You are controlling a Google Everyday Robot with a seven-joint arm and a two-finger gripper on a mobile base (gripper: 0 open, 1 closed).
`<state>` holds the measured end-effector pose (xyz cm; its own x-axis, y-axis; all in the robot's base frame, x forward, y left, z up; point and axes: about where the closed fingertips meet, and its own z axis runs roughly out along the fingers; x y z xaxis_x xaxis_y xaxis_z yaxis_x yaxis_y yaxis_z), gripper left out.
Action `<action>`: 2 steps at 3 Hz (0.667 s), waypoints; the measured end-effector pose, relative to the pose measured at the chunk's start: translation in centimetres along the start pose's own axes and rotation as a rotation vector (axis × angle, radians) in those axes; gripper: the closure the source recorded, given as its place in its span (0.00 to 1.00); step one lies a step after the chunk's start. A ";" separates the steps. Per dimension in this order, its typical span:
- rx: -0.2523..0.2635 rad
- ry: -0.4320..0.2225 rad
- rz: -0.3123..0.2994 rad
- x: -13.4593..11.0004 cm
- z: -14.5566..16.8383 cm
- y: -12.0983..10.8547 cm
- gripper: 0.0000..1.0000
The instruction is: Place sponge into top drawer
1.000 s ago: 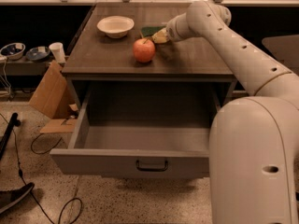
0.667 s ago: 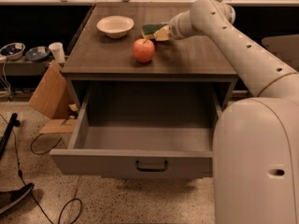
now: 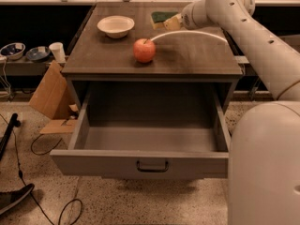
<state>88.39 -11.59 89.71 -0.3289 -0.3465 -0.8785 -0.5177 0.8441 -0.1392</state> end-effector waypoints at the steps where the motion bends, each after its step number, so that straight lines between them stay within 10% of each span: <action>1: 0.009 -0.018 0.004 -0.4 -2.8 -0.9 1.00; 2: -0.005 -0.026 0.000 0.5 -7.3 -0.6 1.00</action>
Offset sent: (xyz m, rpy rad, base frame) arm -0.0875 -0.0540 0.0329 0.0146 -0.0135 0.0159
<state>82.79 -15.23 92.71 -0.3087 -0.3355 -0.8900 -0.5216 0.8422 -0.1365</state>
